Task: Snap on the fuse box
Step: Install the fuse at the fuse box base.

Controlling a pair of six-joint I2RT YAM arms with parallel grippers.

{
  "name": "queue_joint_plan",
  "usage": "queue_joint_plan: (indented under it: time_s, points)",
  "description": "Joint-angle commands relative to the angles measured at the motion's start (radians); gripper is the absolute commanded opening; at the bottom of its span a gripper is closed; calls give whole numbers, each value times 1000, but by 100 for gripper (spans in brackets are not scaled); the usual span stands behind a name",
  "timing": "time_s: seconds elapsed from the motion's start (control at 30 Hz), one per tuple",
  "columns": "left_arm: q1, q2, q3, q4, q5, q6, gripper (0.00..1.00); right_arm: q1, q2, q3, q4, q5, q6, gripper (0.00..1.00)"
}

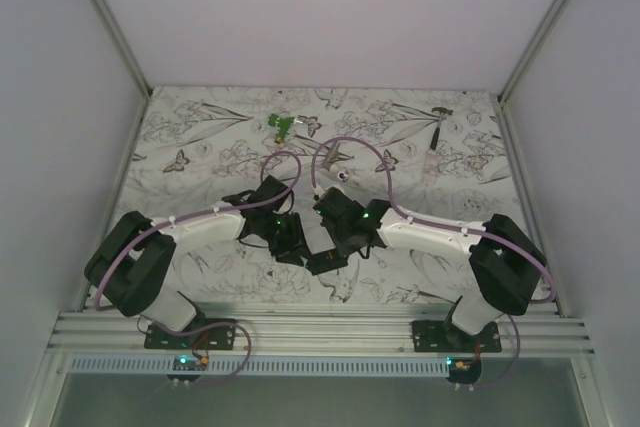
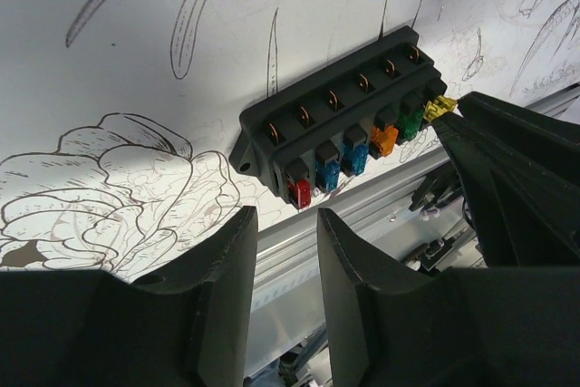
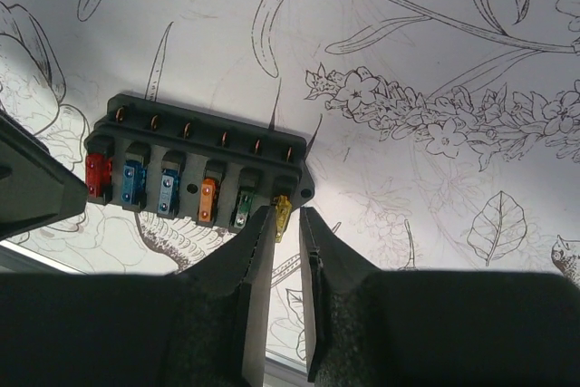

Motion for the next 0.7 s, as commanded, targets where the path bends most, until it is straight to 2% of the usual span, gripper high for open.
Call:
queue_joint_plan:
  time_s: [0.0,0.3,0.57,0.67]
  points:
    - [-19,5,13,-39,12,-16,35,-9,-16,10,-31,-10,-10,23]
    - [-34,36,41,-44,-4,-16,35,-9,-8,-4,-28,-44,5,17]
    - [-40,71,65,-44,-5,-23,33,-9,0,-4,-47,-67,14,16]
    - [-45,85,73,-45,-4,-24,33,-9,17,-12,-48,-68,19,11]
